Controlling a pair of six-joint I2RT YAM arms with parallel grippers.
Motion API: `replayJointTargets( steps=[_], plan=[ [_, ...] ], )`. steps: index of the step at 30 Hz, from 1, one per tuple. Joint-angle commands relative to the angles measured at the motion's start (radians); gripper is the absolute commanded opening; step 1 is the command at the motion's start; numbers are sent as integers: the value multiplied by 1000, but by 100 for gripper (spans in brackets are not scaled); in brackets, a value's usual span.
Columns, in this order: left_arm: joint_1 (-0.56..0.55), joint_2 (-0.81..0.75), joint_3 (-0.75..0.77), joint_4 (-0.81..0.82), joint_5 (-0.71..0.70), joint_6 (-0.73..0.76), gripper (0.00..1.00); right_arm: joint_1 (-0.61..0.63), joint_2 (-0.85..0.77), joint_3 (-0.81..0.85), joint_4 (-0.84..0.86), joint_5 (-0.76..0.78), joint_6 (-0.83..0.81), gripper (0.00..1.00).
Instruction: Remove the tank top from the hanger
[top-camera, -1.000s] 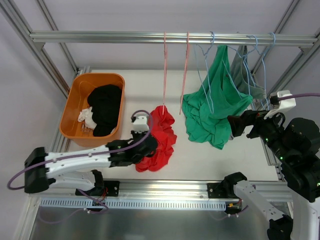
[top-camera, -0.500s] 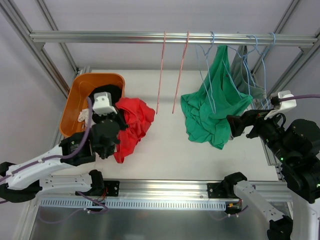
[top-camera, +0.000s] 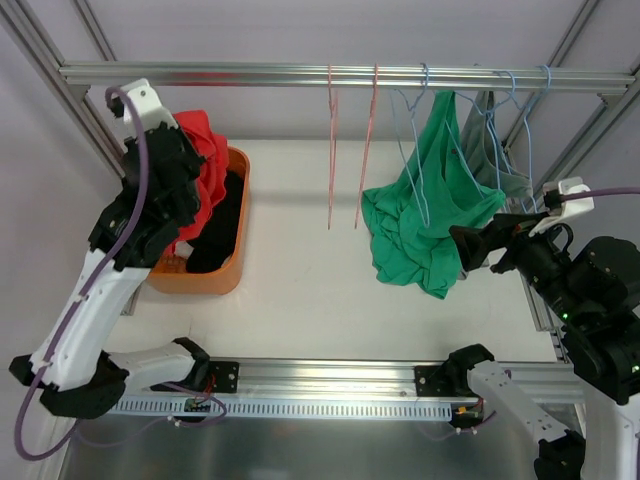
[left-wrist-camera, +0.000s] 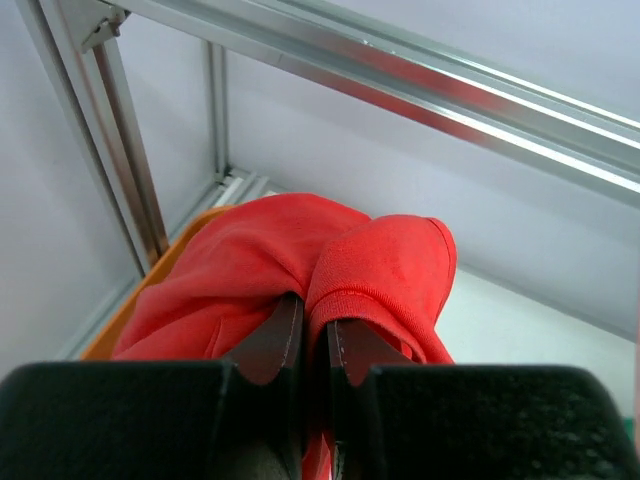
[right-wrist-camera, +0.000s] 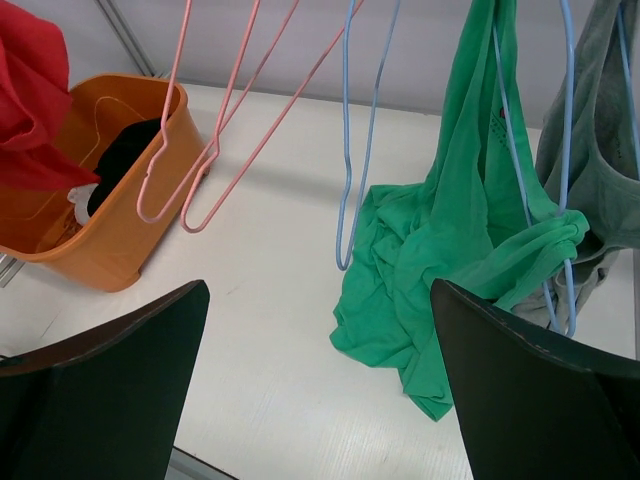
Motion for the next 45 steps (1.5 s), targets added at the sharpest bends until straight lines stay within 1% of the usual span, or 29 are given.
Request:
replayJointTargets(
  steps=[1, 3, 4, 6, 7, 8, 9, 10, 11, 13, 14, 15, 16, 17, 20, 23, 24, 26, 27, 28, 30, 31, 34, 36, 37, 40, 42, 44, 45],
  plan=[
    [109, 89, 86, 3, 95, 61, 0, 1, 19, -1, 58, -18, 14, 99],
    [137, 125, 87, -30, 103, 40, 0, -1, 24, -7, 60, -20, 12, 99],
    [158, 123, 72, -41, 130, -5, 0, -1, 25, -15, 58, -20, 8, 99],
    [178, 96, -17, -52, 158, -60, 0, -1, 28, -18, 60, -12, 4, 99],
    [204, 85, -47, -57, 183, -116, 0, -1, 30, -18, 60, -7, -3, 99],
    [221, 73, -114, -64, 197, -144, 0, -1, 41, -15, 60, -4, -6, 99],
    [244, 58, -145, -67, 224, -172, 0, 1, 50, -12, 60, -1, -8, 100],
    [295, 51, -172, -72, 256, -215, 0, 1, 56, -7, 58, 0, -8, 100],
    [318, 51, -216, -84, 314, -233, 12, -1, 74, 2, 58, 3, -14, 100],
    [350, 51, -257, -98, 345, -264, 56, -1, 94, 13, 52, 6, -23, 99],
    [352, 53, -265, -103, 349, -272, 70, 1, 103, 19, 52, 9, -35, 100],
    [355, 54, -268, -121, 349, -280, 78, 1, 129, 37, 49, 23, -38, 99],
    [357, 54, -267, -135, 341, -299, 91, -1, 148, 52, 37, 38, -40, 99],
    [360, 51, -258, -150, 333, -306, 99, -1, 166, 69, 31, 61, -45, 100],
    [364, 50, -203, -222, 333, -313, 99, -4, 257, 152, -6, 111, -65, 99],
    [366, 31, -146, -290, 411, -271, 99, -24, 335, 232, -35, 112, -95, 99],
    [364, 22, -137, -299, 524, -228, 98, -33, 350, 270, -52, 124, -118, 99],
    [366, 2, -135, -319, 685, -177, 99, -62, 393, 301, -67, 138, -155, 99],
    [366, -5, -140, -327, 858, -139, 99, -73, 409, 318, -90, 140, -185, 99],
    [364, -27, -168, -333, 938, -125, 99, -85, 444, 357, -107, 140, -199, 98],
    [366, -59, -216, -331, 1089, -94, 99, -116, 476, 393, -146, 141, -219, 92],
    [364, -96, -266, -330, 1193, -86, 99, -127, 499, 408, -149, 147, -236, 87],
    [364, -163, -363, -325, 1267, -57, 99, -165, 533, 421, -147, 141, -273, 81],
    [366, -188, -425, -318, 1274, -39, 99, -200, 576, 438, -146, 134, -284, 77],
    [366, -205, -443, -318, 1274, -36, 99, -216, 591, 444, -147, 119, -287, 72],
    [364, -225, -511, -311, 1281, -43, 99, -257, 643, 456, -129, 114, -313, 62],
    [364, -236, -557, -301, 1303, -45, 99, -279, 660, 441, -100, 114, -333, 58],
    [366, -248, -584, -293, 1303, -46, 99, -303, 662, 422, -80, 79, -341, 54],
    [364, -252, -603, -290, 1301, -48, 99, -312, 663, 403, -63, 60, -339, 49]
  ],
)
